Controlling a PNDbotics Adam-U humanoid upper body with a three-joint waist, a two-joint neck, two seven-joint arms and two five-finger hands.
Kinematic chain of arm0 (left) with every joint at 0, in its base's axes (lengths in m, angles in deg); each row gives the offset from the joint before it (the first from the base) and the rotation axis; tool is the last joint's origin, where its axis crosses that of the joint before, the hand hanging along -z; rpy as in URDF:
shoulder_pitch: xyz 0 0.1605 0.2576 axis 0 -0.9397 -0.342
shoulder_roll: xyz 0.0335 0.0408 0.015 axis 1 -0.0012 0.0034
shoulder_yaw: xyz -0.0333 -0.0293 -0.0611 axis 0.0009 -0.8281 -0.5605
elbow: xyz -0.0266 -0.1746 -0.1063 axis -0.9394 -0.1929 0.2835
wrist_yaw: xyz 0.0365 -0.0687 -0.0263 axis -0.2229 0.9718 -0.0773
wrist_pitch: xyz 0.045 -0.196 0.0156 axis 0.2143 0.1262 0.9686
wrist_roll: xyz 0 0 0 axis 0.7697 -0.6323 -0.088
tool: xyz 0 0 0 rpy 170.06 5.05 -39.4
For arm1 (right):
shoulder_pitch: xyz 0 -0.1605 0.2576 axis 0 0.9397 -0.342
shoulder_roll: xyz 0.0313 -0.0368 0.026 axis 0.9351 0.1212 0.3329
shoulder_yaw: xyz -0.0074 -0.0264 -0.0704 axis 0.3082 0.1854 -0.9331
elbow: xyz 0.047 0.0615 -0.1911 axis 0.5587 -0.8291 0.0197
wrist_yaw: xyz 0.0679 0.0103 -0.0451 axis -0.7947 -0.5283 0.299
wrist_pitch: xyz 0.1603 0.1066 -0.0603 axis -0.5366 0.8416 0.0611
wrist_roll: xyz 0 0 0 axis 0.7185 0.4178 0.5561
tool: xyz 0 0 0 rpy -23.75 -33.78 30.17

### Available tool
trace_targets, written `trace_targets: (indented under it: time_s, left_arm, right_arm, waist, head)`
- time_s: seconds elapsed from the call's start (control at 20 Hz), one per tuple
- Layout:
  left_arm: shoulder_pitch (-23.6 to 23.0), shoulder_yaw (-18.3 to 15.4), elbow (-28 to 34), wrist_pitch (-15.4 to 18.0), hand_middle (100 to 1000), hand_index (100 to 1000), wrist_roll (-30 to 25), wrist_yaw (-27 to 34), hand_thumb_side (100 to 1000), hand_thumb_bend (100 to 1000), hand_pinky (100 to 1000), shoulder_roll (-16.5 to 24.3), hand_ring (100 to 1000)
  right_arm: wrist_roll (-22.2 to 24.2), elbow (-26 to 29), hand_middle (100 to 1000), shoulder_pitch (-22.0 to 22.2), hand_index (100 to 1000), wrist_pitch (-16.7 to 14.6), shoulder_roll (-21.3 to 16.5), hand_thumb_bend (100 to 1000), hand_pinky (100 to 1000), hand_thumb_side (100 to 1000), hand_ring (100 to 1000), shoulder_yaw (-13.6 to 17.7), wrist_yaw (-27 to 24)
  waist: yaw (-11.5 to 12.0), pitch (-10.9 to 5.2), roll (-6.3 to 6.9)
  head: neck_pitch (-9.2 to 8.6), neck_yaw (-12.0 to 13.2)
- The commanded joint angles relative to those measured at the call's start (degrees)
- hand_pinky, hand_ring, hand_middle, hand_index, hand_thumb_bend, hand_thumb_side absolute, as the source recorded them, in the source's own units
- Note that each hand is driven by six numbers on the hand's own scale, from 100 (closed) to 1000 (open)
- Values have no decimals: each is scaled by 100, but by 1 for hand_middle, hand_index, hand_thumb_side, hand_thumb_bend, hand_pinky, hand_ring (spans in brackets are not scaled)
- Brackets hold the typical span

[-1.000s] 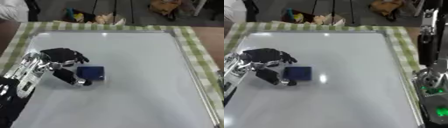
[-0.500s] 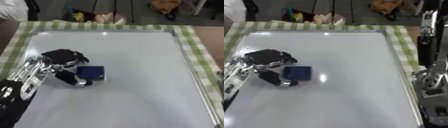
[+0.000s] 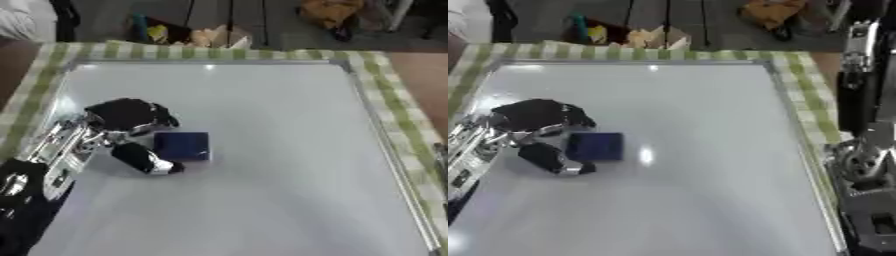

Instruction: Wipe the whiteboard clean with a brush.

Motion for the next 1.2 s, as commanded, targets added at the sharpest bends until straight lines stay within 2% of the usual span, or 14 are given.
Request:
trace_targets:
  time_s: [0.05,0.25,0.8,0.95,1.2]
  left_arm:
    - [46,114,26,10,712,879,147,-170,875,558,445,33,675]
    - [44,184,37,-1,661,877,320,-436,861,545,344,8,572]
    - [93,332,-13,45,652,866,358,-620,852,557,332,-110,550]
    - [92,352,-23,19,620,844,394,-689,836,544,293,-119,520]
    - [101,344,-60,-102,563,788,531,-764,803,422,240,-155,482]
  right_arm:
    - [1,74,687,-38,845,4,-37,100,829,1000,917,32,-54]
    - [6,74,686,-33,845,6,-31,100,830,1000,919,28,-68]
    - [13,74,683,-17,847,9,-14,100,832,1000,919,24,-89]
    - [20,74,681,-17,847,5,-13,100,832,1000,919,21,-93]
    - [22,74,680,-22,848,-1,-12,100,833,1000,919,18,-103]
  waist:
    - [-9,-90,6]
    - [-11,-81,3]
    - [-22,-69,15]
    - [-27,-71,18]
    - [-30,-64,15]
  head:
    - [-79,19]
    - [-80,35]
    - [-78,64]
    - [-82,70]
    - [-76,76]
